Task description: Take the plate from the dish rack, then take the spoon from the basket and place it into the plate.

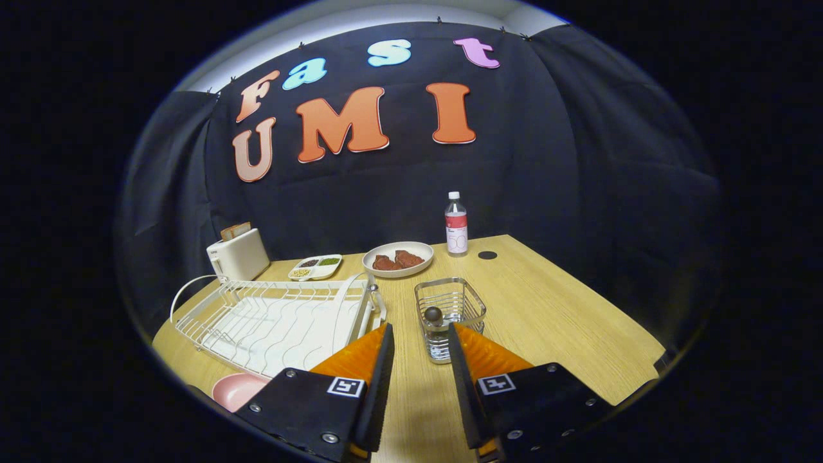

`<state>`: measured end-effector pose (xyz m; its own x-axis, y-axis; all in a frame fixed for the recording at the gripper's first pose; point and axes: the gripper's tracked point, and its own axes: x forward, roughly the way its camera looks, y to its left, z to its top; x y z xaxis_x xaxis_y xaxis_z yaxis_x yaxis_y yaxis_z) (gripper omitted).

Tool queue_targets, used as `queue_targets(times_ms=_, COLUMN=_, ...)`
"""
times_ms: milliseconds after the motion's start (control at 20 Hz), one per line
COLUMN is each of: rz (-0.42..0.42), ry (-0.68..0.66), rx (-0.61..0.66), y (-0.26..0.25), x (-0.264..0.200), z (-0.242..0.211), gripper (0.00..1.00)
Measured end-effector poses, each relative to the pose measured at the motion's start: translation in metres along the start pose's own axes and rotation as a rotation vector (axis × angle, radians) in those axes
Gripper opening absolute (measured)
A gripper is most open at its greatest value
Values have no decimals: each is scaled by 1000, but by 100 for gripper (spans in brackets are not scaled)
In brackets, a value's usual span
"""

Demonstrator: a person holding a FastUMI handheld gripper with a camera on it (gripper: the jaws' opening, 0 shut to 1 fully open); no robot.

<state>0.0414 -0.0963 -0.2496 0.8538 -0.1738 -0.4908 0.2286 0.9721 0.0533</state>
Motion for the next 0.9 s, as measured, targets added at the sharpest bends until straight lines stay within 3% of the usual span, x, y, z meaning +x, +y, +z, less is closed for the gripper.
queue_targets(times_ms=200, rz=-28, ry=8, rx=-36, y=-6, x=22, z=-2, gripper=44)
queue_targets(times_ms=650, rz=-64, ry=-22, rx=-56, y=-12, x=48, z=-1, gripper=15)
queue_targets(times_ms=900, rz=-75, ry=-32, rx=-20, y=-14, x=53, z=8, gripper=11)
